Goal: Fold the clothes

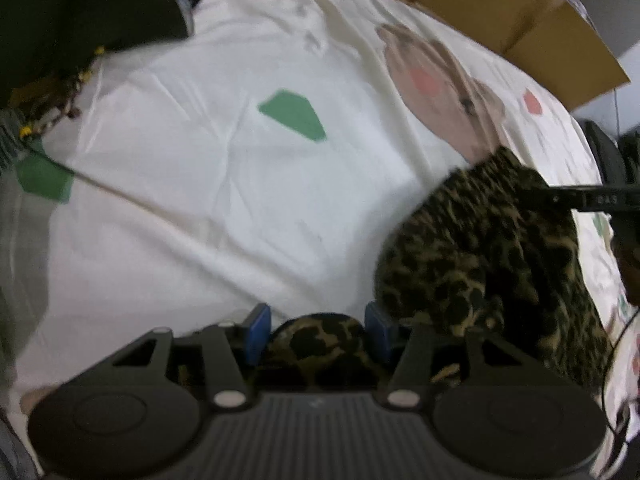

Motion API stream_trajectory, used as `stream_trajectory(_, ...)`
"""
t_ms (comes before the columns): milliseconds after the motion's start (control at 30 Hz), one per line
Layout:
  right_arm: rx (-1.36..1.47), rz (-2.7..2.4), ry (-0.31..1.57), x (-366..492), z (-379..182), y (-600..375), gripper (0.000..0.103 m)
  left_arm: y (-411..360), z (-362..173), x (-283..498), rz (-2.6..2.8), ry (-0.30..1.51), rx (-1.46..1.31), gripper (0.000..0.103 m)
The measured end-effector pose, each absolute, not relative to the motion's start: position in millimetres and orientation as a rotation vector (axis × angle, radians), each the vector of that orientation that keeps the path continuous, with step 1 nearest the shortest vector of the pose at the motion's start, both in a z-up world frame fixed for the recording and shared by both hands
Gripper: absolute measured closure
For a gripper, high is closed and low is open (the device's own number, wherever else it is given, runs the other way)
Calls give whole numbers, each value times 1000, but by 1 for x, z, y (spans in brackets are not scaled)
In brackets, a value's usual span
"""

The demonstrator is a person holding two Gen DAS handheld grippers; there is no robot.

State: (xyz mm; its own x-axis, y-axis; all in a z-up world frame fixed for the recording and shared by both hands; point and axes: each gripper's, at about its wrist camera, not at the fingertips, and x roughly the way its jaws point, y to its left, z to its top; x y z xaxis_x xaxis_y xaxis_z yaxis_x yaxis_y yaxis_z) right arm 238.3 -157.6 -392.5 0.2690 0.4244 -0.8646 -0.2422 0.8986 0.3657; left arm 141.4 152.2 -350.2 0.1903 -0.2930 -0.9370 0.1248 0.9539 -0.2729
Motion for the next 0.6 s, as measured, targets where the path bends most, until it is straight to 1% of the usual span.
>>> stream_trajectory(33,159,461,1226,236,-393,-156,33,152,-351,139,-303,1361,-150,46)
stream_trajectory(67,143,465,1224,233,-392,-156,44,151,-352,137,-310,1374,-154,46)
stream_trajectory(100,127,467,1220,229,-391,-156,62,151,-353,134,-318,1386,-157,46)
stream_trajectory(133,119,464,1218,226,-389,-157,71,150,-353,132,-329,1398,-159,46)
stream_trajectory(167,112,461,1216,224,-388,-159,84,149,-353,131,-342,1410,-160,46)
stream_trajectory(200,115,461,1213,221,-386,-162,91,148,-353,129,-358,1422,-161,46)
stream_trajectory(300,141,457,1203,214,-379,-175,96,144,-351,123,-402,1449,-164,46)
stream_trajectory(600,181,389,1177,184,-364,-210,101,132,-357,116,-437,1449,-124,46)
